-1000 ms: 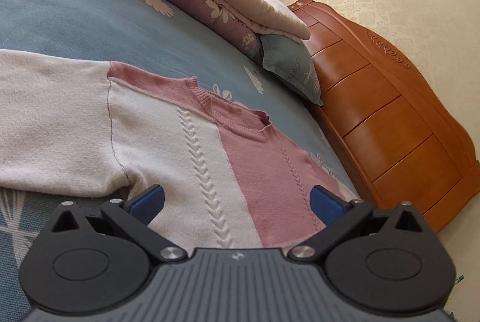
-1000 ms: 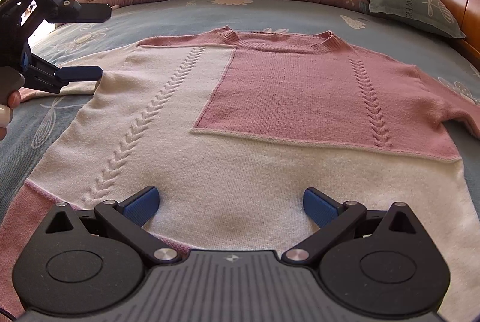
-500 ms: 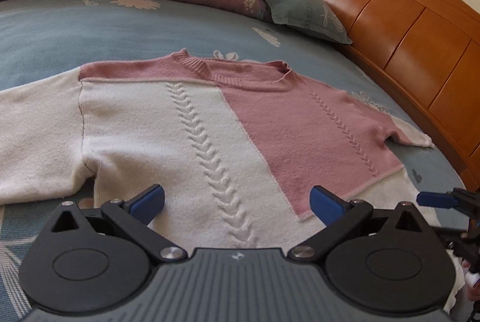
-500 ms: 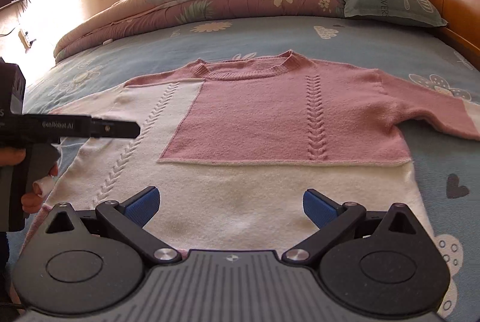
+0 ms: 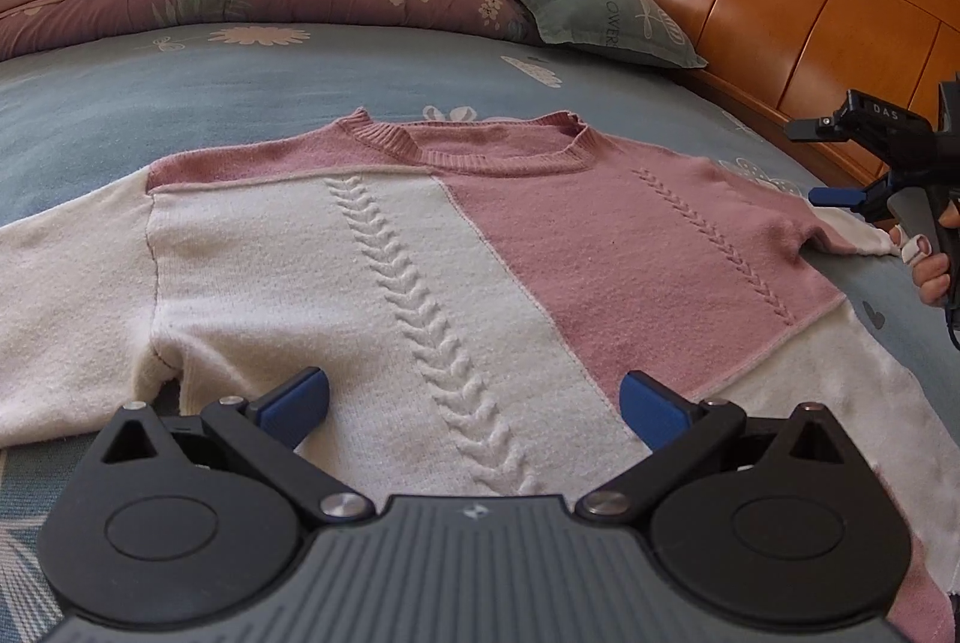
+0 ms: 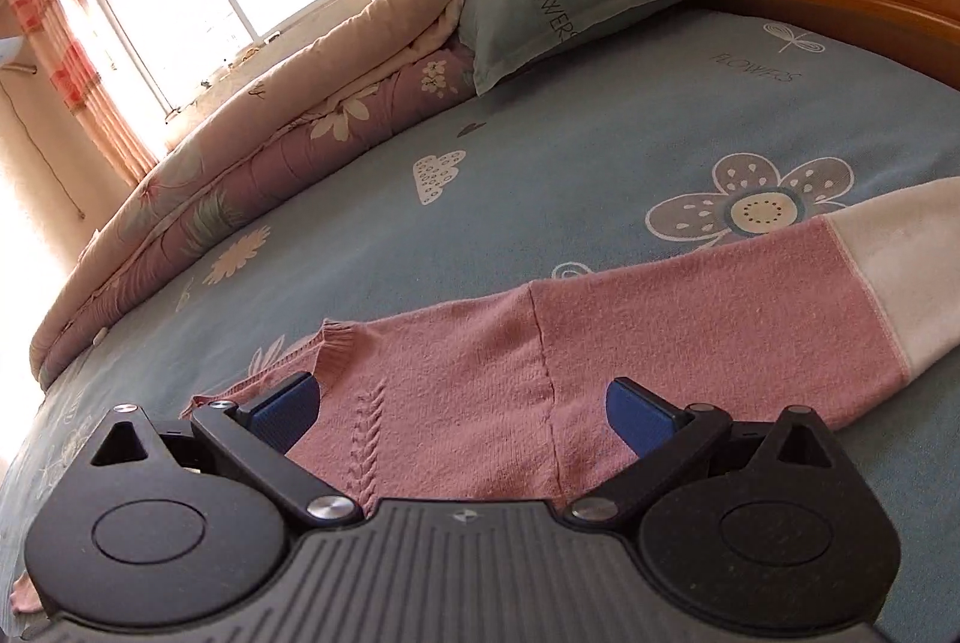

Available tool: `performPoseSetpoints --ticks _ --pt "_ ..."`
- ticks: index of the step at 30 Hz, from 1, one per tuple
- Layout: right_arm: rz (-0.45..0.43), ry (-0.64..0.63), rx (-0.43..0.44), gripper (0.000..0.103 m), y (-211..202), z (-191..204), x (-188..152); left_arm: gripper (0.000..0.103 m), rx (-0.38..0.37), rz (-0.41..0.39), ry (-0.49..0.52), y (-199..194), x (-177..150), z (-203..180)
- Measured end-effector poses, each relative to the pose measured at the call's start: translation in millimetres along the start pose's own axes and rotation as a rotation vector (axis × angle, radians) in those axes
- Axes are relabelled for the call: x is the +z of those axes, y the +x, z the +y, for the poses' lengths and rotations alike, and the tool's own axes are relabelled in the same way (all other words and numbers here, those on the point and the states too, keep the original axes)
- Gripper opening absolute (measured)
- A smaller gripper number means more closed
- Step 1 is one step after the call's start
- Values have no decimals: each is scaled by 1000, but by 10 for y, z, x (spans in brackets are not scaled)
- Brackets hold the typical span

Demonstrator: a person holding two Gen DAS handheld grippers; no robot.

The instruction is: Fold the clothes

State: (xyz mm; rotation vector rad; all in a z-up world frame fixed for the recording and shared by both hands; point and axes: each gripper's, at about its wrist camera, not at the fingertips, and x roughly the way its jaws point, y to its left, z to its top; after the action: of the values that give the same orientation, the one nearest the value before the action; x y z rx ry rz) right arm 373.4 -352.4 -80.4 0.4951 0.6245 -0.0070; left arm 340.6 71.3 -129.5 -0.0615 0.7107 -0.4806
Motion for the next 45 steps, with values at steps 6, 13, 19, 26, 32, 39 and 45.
performPoseSetpoints --ticks 6,13,19,26,32,39,45 --pt "69 -70 -57 103 259 -189 -352 102 -27 -12 -26 -7 8 59" --pt "23 -32 -38 103 3 -196 -252 102 -26 -13 -23 -4 2 54" --pt "62 -48 -13 103 147 -135 -331 102 -25 -14 -21 4 4 51" --pt "6 -103 -58 103 -39 -130 -290 102 -29 -12 -28 -10 7 59" --pt "-85 14 -166 103 -246 -771 132 102 -6 -33 -58 -226 166 -2" --pt "-162 115 -260 103 -277 -1651 425 102 -1 -37 -6 -98 92 -122" --pt "-165 237 -365 103 -216 -2335 550 102 17 -8 61 41 -34 -178"
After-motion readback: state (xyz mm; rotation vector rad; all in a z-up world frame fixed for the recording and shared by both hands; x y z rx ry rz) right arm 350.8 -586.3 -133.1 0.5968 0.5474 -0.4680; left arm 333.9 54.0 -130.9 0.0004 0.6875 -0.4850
